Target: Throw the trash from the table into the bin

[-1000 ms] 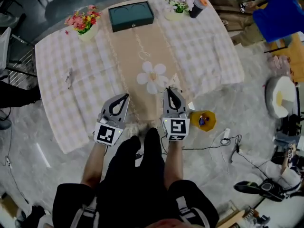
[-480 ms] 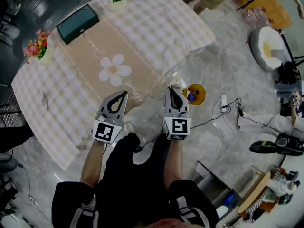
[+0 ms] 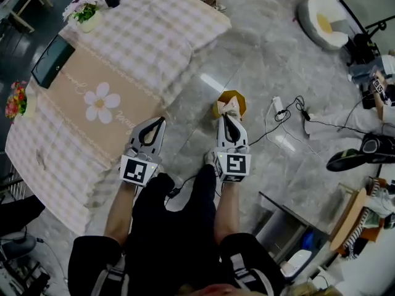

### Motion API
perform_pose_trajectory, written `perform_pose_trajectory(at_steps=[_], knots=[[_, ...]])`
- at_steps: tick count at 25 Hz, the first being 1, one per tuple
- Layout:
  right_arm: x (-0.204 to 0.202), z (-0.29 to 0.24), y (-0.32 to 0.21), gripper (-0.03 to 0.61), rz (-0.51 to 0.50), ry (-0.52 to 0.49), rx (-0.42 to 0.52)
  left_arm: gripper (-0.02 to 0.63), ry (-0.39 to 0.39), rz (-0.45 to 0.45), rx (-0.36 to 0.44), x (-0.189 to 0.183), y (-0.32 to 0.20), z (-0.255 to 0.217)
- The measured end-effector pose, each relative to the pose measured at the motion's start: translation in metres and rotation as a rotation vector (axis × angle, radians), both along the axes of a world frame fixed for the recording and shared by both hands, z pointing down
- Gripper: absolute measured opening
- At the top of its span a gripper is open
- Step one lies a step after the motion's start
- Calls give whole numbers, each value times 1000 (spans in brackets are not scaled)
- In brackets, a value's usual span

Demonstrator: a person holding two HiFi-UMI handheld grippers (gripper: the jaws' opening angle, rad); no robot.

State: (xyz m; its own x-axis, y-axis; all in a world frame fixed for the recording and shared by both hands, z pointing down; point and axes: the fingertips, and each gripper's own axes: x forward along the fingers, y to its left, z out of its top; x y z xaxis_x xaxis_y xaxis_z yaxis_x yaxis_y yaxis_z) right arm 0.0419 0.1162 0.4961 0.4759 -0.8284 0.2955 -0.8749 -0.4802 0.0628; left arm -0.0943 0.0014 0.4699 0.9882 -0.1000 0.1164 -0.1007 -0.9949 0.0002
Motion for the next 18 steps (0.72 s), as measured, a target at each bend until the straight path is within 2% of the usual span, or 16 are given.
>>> perform_pose_trajectory(at_steps=[10, 18], knots=[[99, 41, 92, 12, 70, -49, -35, 3, -46, 46, -39, 104, 70, 37], [158, 112, 129, 12, 98, -89, -49, 3, -77, 74, -35, 172, 100, 96]])
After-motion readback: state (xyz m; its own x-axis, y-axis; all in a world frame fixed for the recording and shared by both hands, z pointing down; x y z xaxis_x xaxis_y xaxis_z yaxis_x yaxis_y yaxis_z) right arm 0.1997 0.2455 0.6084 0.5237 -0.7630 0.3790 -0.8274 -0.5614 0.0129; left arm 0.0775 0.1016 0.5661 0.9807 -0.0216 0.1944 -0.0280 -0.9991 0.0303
